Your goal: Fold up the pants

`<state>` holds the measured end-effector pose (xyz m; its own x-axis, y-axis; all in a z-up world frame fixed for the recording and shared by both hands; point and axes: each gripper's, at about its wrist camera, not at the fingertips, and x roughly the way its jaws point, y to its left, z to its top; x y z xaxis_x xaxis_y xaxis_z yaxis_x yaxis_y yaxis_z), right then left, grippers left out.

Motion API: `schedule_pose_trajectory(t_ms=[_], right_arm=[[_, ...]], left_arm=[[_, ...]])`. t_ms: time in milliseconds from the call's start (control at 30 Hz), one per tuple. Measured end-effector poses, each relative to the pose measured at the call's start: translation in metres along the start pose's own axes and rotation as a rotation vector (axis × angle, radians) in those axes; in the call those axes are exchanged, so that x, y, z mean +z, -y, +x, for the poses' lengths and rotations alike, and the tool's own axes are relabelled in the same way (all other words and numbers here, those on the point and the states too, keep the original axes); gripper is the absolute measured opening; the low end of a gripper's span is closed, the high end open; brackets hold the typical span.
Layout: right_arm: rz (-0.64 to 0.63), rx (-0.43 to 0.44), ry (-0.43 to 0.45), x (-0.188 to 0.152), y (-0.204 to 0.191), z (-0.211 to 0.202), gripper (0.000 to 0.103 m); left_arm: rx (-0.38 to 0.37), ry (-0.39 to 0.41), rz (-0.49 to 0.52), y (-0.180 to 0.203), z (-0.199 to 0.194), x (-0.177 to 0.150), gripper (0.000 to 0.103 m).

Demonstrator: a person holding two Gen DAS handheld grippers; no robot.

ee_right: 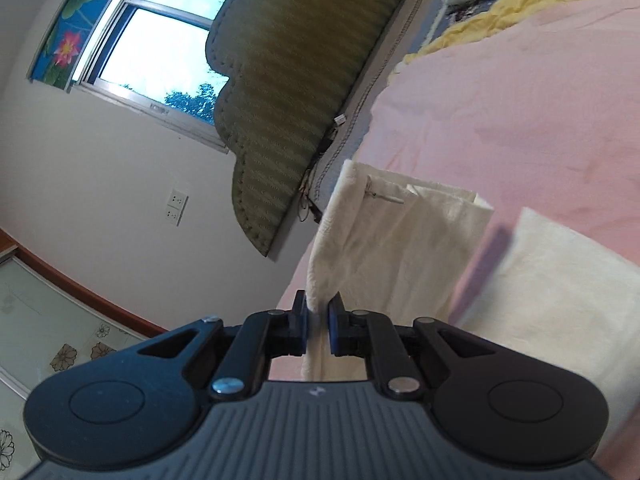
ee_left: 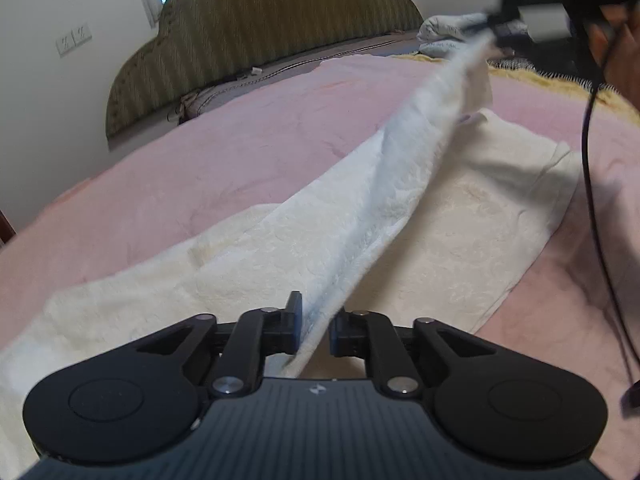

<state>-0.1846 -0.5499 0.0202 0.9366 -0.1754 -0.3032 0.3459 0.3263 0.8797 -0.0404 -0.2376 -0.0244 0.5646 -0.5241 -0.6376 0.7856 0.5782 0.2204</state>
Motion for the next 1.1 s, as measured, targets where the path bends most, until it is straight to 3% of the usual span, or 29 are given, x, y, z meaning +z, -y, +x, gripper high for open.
schedule_pose_trajectory(t_ms=[100,167,233,333,400,467,533,633,700,833,867,900,967,1100], right_arm=[[0.047,-0.075,-0.036,-0.003,0.027,-0.004,0.010],[0.081,-0.110,-0.088,0.002,0.038,0.010,0.010],[0.005,-0.117,-0.094,0.012,0.019,0.024,0.011],[-0.191,0.078,0.050,0.019,-0.040,0.007,0.010],[-0.252,0.179,0.123,0.018,-0.056,-0.016,0.010],[-0.247,0.124,0.140,0.014,-0.043,-0.030,0.010],[-0.192,-0.031,0.104,0.005,-0.005,-0.035,0.010],[0.003,-0.194,0.034,-0.011,0.069,-0.042,0.010],[0.103,-0.185,0.007,-0.022,0.100,-0.051,0.011],[0.142,-0.166,0.010,-0.029,0.114,-0.061,0.015],[0.139,-0.161,0.013,-0.029,0.112,-0.062,0.025],[0.134,-0.152,0.016,-0.029,0.110,-0.062,0.033],[0.140,-0.113,0.029,-0.030,0.107,-0.062,0.065],[0.131,-0.018,-0.083,-0.040,0.087,-0.039,0.067]], left_arm=[[-0.038,-0.011,-0.054,-0.010,-0.001,0.000,0.009],[-0.003,0.012,-0.096,-0.022,-0.003,0.010,0.010],[0.065,0.110,-0.164,-0.037,-0.018,0.027,0.011],[0.177,0.284,-0.291,-0.060,-0.051,0.043,0.012],[0.196,0.323,-0.323,-0.063,-0.062,0.043,0.014],[0.147,0.255,-0.245,-0.050,-0.054,0.036,0.017],[0.047,0.121,-0.133,-0.022,-0.033,0.021,0.015],[-0.025,0.000,-0.049,0.009,-0.010,-0.007,0.012],[-0.015,-0.012,-0.040,0.013,-0.005,-0.014,0.012],[-0.032,-0.008,-0.090,0.002,-0.009,-0.009,0.012],[-0.030,-0.006,-0.096,0.000,-0.009,-0.008,0.014],[-0.027,-0.006,-0.100,-0.002,-0.008,-0.005,0.023],[-0.015,-0.005,-0.103,-0.001,-0.008,-0.004,0.023],[-0.077,0.007,-0.193,-0.017,-0.010,0.003,0.022]])
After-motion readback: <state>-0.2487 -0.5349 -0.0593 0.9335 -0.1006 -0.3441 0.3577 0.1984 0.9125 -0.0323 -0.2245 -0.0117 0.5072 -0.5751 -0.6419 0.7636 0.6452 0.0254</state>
